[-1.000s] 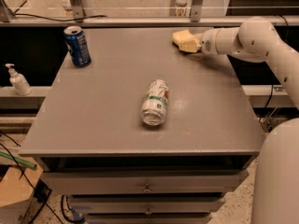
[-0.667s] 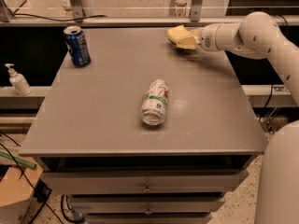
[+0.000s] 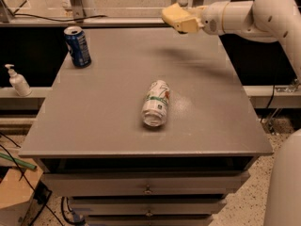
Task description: Pick sponge
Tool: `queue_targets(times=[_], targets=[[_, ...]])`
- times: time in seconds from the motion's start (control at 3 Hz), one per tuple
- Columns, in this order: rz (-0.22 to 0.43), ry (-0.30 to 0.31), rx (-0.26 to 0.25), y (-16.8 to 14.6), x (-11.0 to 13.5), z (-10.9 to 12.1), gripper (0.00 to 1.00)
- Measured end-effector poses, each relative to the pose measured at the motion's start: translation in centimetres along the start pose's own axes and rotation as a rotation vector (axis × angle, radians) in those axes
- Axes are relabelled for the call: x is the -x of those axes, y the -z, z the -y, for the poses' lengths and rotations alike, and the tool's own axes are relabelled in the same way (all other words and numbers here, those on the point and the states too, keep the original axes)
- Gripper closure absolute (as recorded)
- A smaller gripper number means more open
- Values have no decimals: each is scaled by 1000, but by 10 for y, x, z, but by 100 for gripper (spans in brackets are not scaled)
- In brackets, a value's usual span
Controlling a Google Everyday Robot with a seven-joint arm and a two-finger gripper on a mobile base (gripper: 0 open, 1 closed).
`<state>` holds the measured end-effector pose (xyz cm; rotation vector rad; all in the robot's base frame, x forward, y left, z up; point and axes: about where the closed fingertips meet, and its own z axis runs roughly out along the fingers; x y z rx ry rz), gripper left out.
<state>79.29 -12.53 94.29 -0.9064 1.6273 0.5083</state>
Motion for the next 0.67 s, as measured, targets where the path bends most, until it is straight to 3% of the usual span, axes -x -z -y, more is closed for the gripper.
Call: queue_targets(times=[0.33, 0.67], targets=[[57, 131, 84, 14, 55, -23, 100], [57, 141, 100, 14, 57, -27, 100]])
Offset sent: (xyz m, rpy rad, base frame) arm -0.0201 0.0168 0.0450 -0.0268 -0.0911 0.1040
